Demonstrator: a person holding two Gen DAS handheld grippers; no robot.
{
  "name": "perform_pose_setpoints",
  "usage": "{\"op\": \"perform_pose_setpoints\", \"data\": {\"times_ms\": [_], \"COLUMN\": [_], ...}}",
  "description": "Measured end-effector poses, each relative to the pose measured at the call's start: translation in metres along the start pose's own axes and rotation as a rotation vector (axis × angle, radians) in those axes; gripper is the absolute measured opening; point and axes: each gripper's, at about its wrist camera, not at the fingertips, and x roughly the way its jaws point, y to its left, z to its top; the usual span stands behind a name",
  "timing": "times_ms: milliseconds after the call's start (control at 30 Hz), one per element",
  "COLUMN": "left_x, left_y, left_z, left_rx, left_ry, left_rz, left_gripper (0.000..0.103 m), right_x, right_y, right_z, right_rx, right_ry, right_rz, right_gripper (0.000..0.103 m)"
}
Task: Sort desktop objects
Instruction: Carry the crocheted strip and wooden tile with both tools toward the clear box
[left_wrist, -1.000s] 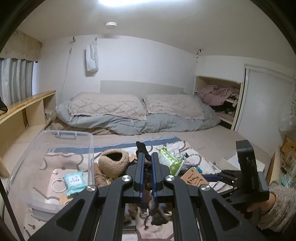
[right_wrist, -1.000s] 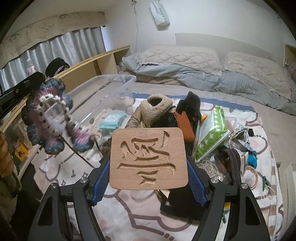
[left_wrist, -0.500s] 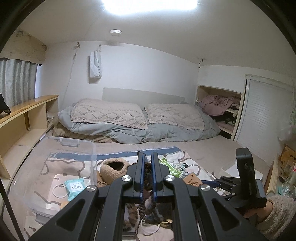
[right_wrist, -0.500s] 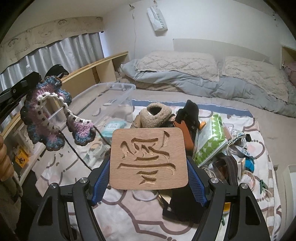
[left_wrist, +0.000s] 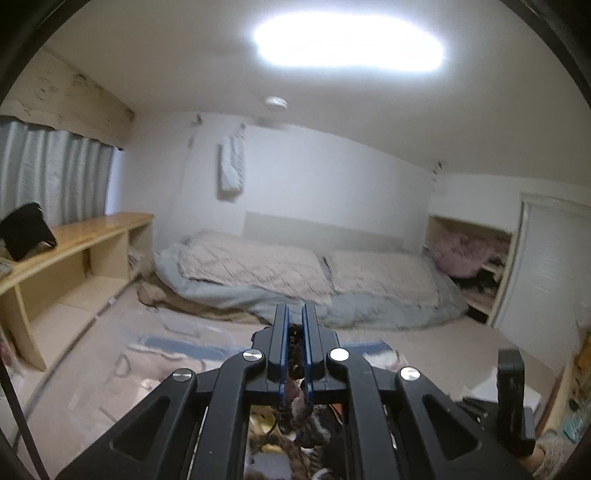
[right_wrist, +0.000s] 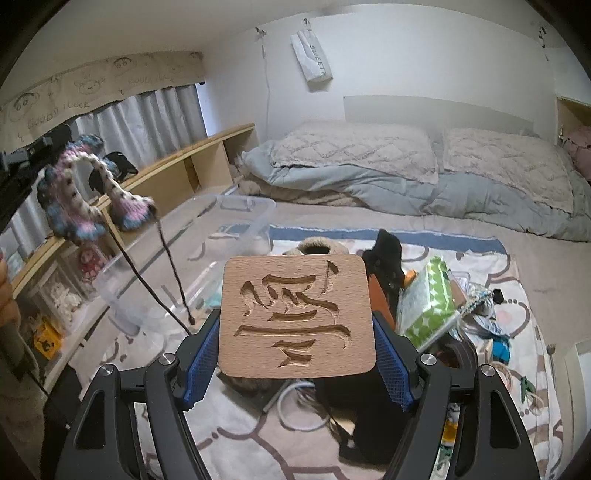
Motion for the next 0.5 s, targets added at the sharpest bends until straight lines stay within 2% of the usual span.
{"op": "perform_pose_setpoints", "data": {"times_ms": [233, 500], "left_x": [-0.004, 0.009], "left_y": [0.034, 0.073], "left_z": [0.036, 0.056], "left_rx": [-0.013, -0.011], "left_ry": [-0.064, -0.076], "left_rz": [0.108, 0.239], "left_gripper": [0.008, 0.008], "right_x": [0.007, 0.011], "right_y": [0.02, 0.038], "right_z": [0.017, 0.029], "right_rx": [-0.017, -0.037], "right_ry": [-0.021, -0.037], "right_rz": [0.025, 0.056], "right_gripper": [0.077, 0.077]}}
